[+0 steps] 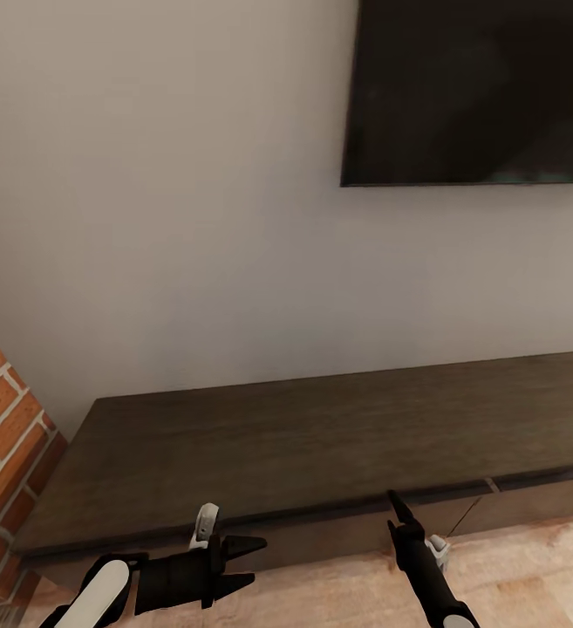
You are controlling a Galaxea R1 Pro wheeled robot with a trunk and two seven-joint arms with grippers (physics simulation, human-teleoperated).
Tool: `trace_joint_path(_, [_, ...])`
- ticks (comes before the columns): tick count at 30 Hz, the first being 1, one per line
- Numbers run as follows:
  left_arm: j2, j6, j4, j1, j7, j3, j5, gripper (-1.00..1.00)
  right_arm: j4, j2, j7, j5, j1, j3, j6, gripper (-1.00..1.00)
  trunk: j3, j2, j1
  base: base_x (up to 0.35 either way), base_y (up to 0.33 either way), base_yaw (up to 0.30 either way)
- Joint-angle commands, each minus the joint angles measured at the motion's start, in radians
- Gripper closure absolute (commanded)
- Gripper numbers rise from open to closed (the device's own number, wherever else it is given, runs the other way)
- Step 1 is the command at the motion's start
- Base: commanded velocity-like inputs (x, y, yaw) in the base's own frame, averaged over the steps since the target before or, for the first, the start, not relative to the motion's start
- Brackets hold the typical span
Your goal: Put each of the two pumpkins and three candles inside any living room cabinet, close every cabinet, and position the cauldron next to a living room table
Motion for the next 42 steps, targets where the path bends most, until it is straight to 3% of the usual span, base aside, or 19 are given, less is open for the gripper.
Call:
trace_joint_path(1, [0.001, 0.0, 0.0, -0.001, -0.009, -0.001, -0.007, -1.0, 0.001, 0.0, 0.004, -0.01, -0.001, 0.0, 0.008, -1.0, -0.001, 0.0, 0.0, 0.072, 0.0, 0.0])
trace_joint_path(31, [0.001, 0.0, 0.0, -0.001, -0.009, -0.001, -0.007, -1.0, 0.034, 0.0, 0.004, -0.011, -0.016, 0.0, 0.009, -1.0, -0.001, 0.0, 0.0, 0.035, 0.0, 0.0])
trace_joint_path(32, [0.001, 0.0, 0.0, -0.001, -0.009, -0.001, -0.007, -1.0, 0.034, 0.0, 0.004, -0.011, -0.016, 0.0, 0.009, 1.0, -0.001, 0.0, 0.0, 0.004, 0.0, 0.0])
trace_joint_path(42, [0.001, 0.001, 0.0, -0.001, -0.009, -0.001, -0.007, -1.0, 0.034, 0.0, 0.005, -0.011, -0.016, 0.0, 0.009, 1.0, -0.001, 0.0, 0.0, 0.0, 0.0, 0.0])
